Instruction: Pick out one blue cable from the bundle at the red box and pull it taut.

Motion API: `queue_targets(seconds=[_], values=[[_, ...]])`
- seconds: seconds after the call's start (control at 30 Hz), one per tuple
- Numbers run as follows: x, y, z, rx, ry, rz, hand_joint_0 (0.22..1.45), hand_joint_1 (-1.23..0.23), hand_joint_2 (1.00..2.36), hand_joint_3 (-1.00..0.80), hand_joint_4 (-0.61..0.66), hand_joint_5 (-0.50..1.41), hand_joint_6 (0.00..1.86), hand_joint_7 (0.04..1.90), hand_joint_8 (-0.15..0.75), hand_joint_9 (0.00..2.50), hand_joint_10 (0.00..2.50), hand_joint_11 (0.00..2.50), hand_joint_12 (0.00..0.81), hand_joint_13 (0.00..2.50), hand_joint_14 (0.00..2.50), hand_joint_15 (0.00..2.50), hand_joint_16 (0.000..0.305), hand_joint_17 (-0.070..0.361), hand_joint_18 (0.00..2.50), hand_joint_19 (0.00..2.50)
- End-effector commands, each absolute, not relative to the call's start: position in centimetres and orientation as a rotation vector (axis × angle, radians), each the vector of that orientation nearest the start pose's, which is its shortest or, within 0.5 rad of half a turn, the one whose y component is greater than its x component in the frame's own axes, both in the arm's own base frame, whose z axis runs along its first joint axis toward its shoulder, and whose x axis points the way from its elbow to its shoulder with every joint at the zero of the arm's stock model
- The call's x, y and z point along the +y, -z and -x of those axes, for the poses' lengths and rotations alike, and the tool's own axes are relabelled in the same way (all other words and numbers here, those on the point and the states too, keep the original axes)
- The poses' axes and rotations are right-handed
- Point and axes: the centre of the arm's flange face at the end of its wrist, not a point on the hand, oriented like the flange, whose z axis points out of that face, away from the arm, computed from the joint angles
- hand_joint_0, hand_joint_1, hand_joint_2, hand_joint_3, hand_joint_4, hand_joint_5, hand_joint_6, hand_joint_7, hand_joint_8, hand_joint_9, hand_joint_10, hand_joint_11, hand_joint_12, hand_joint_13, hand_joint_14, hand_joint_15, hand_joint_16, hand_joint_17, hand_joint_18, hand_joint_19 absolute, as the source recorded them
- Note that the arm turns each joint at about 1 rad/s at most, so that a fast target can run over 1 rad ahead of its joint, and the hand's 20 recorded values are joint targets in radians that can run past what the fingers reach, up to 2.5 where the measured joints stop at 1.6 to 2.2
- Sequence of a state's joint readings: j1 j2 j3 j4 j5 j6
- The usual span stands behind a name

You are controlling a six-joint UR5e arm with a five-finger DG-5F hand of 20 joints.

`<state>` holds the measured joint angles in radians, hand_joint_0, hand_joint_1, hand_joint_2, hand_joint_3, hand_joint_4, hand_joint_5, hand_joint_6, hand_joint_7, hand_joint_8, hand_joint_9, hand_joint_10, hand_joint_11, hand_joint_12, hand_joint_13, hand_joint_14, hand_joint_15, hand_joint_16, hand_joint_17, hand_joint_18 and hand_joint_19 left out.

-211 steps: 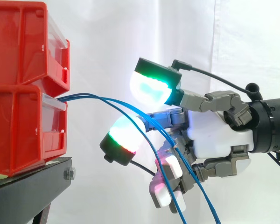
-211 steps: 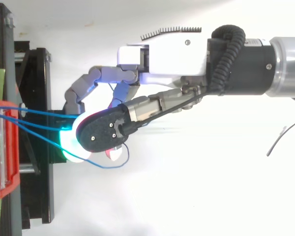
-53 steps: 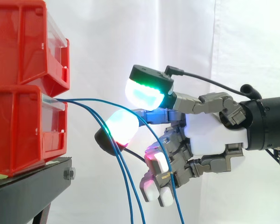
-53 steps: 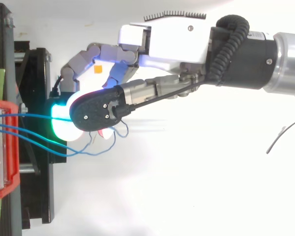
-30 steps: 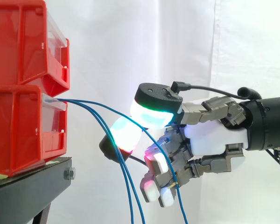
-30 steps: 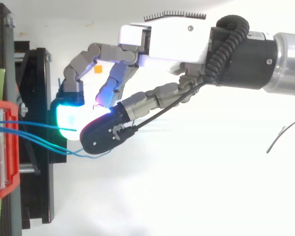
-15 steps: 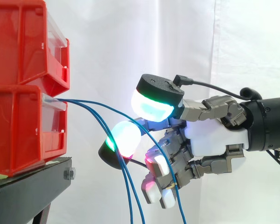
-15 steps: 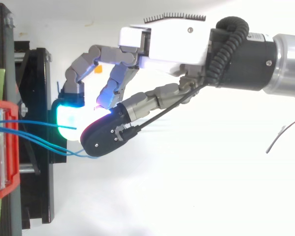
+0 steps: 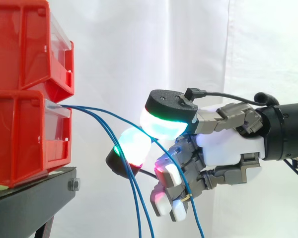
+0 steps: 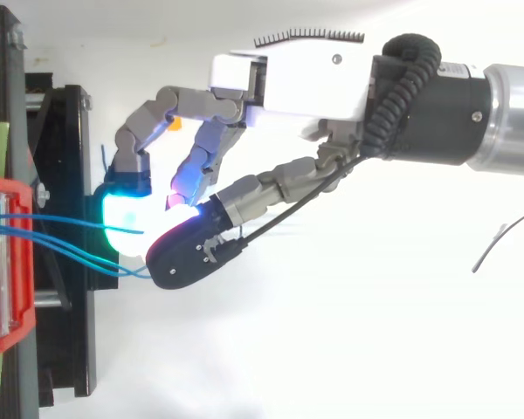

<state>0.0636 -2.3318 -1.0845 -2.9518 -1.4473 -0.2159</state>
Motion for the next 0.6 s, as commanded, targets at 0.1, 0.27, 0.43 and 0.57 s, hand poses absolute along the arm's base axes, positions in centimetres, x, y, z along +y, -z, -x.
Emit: queue_targets(seconds=[0.1,0.27,0.43,0.57], values=[[-9.73,-25.77,-77.04,1.313,-0.980,-1.124,0.61,-0.75,1.02,-0.32,-0.03,-0.14,0.93,0.84,0.233,1.20,0.03,0.78,0.347,1.00,0.02,0.56,0.052,0.118,0.79,0.73],[-9.67,-25.53,-77.03,1.304,-1.007,-1.146,0.61,-0.74,1.01,-0.35,-0.02,-0.14,0.93,0.83,0.236,1.20,0.03,0.78,0.349,1.00,0.02,0.56,0.052,0.118,0.79,0.74],[-9.47,-25.46,-77.01,1.300,-1.031,-1.160,0.59,-0.72,1.01,-0.40,0.00,-0.14,0.92,0.83,0.237,1.20,0.03,0.76,0.350,1.00,0.02,0.56,0.053,0.119,0.78,0.74],[-9.46,-25.46,-77.01,1.297,-1.040,-1.167,0.58,-0.69,1.00,-0.45,0.00,-0.14,0.92,0.80,0.235,1.20,0.03,0.76,0.354,1.00,0.02,0.56,0.053,0.120,0.78,0.74]])
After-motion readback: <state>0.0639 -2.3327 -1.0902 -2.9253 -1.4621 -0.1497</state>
